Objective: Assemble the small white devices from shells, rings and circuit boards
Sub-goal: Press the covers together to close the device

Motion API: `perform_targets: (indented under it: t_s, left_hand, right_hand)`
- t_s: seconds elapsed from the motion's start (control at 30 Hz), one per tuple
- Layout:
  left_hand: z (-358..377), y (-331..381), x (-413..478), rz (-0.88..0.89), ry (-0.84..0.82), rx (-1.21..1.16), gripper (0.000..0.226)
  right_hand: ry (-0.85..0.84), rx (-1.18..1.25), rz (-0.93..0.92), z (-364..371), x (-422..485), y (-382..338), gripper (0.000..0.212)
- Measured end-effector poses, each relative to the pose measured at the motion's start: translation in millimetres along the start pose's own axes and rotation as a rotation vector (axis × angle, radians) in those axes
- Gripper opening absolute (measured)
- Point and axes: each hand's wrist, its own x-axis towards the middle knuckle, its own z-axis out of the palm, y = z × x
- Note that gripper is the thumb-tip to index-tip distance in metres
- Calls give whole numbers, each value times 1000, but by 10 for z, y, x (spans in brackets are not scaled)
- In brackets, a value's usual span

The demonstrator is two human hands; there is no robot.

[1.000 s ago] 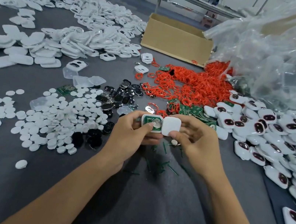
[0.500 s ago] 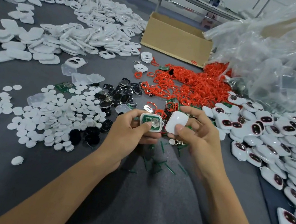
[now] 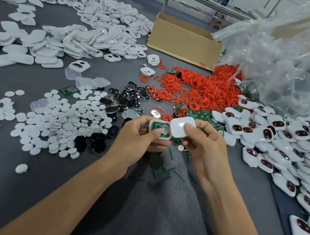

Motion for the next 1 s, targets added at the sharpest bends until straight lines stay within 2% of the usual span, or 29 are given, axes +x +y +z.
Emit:
perform_targets:
  t_s: [0.13,0.27,0.4,0.5,0.67,0.73,0.8,0.9,1.0]
  left_hand:
    - [-7,6,-9,-4,-6,-11,21]
    - [-8,16,-14,-15,-10,-23,21]
    - [-20,11,-35,1,-35,8,30]
    - [-33,11,-32,-5,-30,-29,27]
    - [-47,7,-2,-25,-17,-108,22]
    - [-53,0,-4,-15,-18,-104,24]
    - [-55,0,-9,-8,-25,-88,29]
    - [-46,-8,-10,-9,-38,-55,38]
    - [-33,-20,-4,-5,-63,-17,41]
  right_hand:
    - [22,-42,-13,-3,-7,-10,8]
    - [18,-90,-1,-48,-19,-56,15]
    - [34,-383,-85,-91,-3,-26,21]
    - [81,-551,-88,-168,34,0,18]
    - [-5,-976,-44,-273,60,41,26]
    - [-4,-1118,-112,-264,47,45,30]
    - [8,-1199,-272,-209,21,26,28]
    - [-3,-1086,-511,-86,-9,-3,16]
    - [-47,-1079,-572,-1,-32,22,16]
